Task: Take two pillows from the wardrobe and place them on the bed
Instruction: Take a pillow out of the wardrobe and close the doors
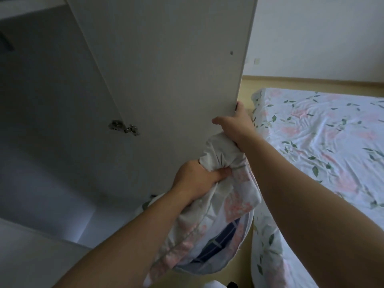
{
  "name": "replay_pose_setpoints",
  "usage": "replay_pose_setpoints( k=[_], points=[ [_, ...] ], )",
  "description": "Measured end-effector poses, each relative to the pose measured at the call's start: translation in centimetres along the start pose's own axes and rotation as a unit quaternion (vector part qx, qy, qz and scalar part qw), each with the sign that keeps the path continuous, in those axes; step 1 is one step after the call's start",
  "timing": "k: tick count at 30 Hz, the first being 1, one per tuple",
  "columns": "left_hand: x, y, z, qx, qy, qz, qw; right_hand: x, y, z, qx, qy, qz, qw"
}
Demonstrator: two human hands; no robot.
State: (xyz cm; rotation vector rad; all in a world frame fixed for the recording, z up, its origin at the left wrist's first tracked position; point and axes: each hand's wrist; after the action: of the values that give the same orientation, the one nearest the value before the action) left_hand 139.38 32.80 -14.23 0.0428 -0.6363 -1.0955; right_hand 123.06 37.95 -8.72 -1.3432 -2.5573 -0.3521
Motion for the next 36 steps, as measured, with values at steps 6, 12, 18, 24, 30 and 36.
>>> replay_pose_setpoints(
  k=[6,12,18,24,30,36],
  points=[
    [-2.2,0.6,0.2,-0.012,0.009,-0.026,1.000,0.4,3.4,2.2,0.028,0.142,0.013,0.989],
    [-4.2,2.3,1.3,-0.005,-0.102,-0.061,0.993,-0.9,7.7,3.7,0.121,0.351,0.004,0.928],
    [-3.6,1.9,-0.8,0.144,-0.431,0.005,0.891,-2.6,11.3,1.4,0.195,0.257,-0.172,0.931],
    [-3.4,6.1,-0.5,0.049,-0.053,-0.069,0.995,-4.7,14.4,-4.1,0.172,-0.037,-0.312,0.934],
    [0.6,7.2,-2.7,0.077,-0.029,0.005,0.997,-10.7,14.9,-7.2,0.179,0.014,-0.402,0.898],
    [5.2,8.7,-6.4,0.096,0.018,0.092,0.991,-16.1,14.2,-10.6,0.181,0.024,-0.426,0.886]
  ],
)
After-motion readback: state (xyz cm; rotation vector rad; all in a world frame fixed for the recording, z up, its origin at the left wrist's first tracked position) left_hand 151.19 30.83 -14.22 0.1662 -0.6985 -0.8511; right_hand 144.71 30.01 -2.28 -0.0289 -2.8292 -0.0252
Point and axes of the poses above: each hand's wrist, its own y-axis away from the middle knuckle, its own x-axis out of the back of the hand, z = x × y, and after that the axes turned 9 degrees about -z, right-handed
